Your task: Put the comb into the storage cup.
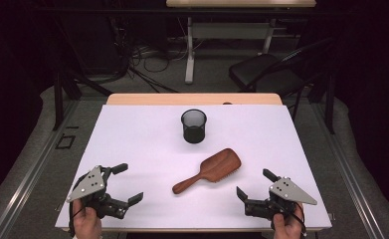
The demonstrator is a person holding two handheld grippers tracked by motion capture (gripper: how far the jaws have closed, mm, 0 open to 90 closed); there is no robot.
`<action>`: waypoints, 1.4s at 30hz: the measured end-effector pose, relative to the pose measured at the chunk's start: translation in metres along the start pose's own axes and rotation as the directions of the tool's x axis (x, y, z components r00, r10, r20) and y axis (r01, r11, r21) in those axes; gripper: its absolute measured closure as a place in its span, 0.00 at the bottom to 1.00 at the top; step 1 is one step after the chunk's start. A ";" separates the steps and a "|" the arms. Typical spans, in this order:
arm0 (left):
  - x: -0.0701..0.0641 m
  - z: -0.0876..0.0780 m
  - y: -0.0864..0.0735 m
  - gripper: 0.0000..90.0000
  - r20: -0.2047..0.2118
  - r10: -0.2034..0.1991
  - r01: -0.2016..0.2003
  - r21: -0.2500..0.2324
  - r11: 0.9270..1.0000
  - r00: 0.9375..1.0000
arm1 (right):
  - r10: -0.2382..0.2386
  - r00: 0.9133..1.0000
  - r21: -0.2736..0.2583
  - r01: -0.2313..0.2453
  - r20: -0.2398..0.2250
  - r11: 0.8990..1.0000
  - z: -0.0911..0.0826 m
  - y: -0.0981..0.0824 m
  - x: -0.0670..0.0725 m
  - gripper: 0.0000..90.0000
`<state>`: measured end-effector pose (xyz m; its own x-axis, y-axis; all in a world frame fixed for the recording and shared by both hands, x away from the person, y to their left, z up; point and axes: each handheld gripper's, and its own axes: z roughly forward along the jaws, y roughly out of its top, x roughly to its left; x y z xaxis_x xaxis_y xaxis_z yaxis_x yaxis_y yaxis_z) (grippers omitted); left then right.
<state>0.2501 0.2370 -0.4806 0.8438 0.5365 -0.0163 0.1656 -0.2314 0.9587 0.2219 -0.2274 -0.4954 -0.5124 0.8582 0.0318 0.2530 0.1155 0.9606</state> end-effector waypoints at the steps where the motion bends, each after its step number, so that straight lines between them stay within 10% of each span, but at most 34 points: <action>1: 0.000 0.000 0.000 0.00 -0.002 0.001 -0.001 -0.001 1.000 1.000 | 0.002 1.000 0.003 -0.002 0.000 1.000 0.000 0.000 0.000 0.00; 20: 0.000 -0.003 -0.002 0.00 -0.004 -0.002 0.002 0.004 1.000 1.000 | 0.044 0.999 0.140 -0.042 -0.010 0.989 0.025 0.003 0.010 0.00; 42: 0.002 -0.006 -0.004 0.00 -0.015 -0.009 0.009 0.009 1.000 1.000 | -0.019 0.993 0.180 0.041 -0.121 0.983 0.083 0.025 0.051 0.36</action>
<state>0.2479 0.2433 -0.4828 0.8344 0.5508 -0.0208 0.1782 -0.2338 0.9558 0.2706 -0.1391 -0.4929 -0.6125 0.7891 0.0466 0.3757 0.2388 0.8954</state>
